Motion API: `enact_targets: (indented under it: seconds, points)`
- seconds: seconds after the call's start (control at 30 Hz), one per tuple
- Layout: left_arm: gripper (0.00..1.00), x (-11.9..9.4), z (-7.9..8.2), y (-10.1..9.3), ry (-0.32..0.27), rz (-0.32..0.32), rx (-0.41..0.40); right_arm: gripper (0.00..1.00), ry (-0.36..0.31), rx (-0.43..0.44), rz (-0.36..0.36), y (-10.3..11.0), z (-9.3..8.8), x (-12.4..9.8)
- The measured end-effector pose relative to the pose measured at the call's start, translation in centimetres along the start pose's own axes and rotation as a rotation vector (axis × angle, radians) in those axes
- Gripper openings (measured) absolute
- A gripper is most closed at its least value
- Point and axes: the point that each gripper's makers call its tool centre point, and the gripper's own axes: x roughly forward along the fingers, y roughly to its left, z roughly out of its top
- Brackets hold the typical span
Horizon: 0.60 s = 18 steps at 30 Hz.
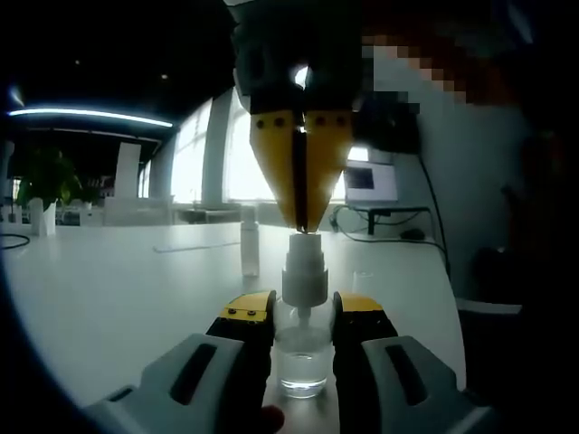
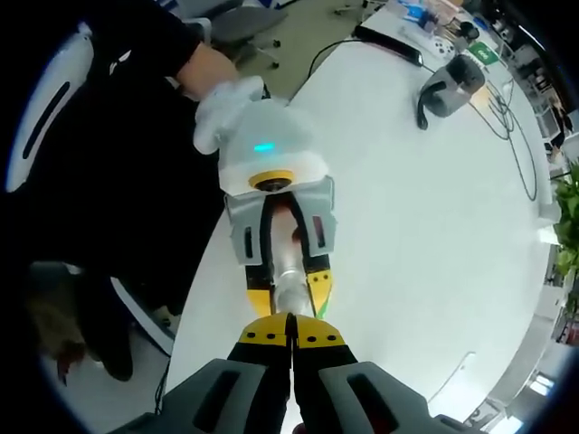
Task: Clamp pump bottle remove cover press pump head put on cover
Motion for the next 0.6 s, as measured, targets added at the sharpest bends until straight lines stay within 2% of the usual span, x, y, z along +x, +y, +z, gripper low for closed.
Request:
enact_targets:
  seconds: [0.6]
  points:
    - [0.16,0.03,-0.03,-0.02,0.000,-0.001,0.001,0.00,-0.013,0.011,0.006,0.09,-0.03,-0.09]
